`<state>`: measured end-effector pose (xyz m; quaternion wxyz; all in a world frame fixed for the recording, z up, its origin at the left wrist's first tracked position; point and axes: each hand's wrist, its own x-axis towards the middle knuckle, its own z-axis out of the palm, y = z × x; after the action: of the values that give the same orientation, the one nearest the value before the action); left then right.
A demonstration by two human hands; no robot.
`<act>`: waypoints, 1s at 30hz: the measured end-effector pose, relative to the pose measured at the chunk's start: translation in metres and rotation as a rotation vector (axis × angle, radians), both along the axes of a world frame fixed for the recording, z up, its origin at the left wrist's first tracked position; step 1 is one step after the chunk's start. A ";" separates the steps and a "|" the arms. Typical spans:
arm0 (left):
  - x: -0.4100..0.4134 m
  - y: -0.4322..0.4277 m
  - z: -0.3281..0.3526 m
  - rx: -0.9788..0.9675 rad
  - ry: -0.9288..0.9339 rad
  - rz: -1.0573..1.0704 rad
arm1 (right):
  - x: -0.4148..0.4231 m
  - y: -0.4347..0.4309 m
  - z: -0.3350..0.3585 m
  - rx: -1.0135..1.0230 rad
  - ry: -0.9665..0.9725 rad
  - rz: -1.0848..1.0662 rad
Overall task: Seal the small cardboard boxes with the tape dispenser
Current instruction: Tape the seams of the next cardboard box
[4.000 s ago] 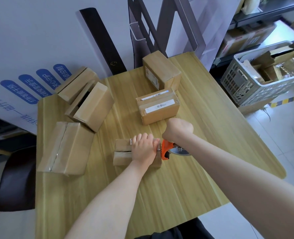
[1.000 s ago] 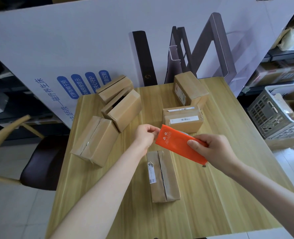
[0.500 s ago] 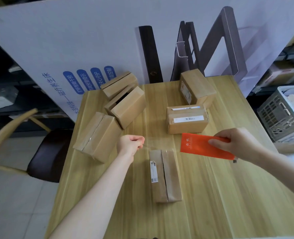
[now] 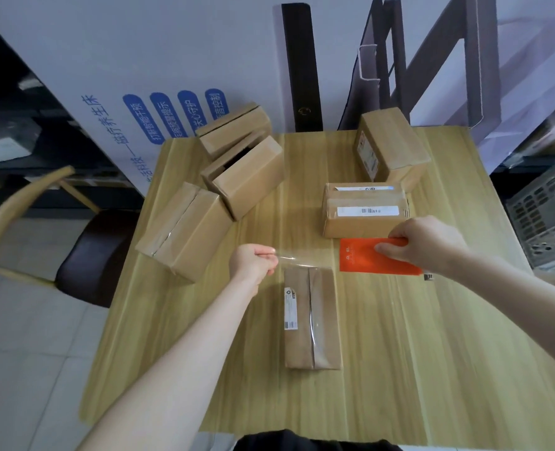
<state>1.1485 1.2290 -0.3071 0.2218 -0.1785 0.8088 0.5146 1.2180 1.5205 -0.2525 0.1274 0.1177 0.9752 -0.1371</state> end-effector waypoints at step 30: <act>0.012 0.012 -0.042 -0.158 0.010 -0.064 | -0.010 -0.014 -0.031 0.061 -0.049 0.000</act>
<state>1.1605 1.2411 -0.3495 0.2192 -0.1667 0.8533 0.4427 1.2081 1.5068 -0.2835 0.1476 0.1248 0.9756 -0.1045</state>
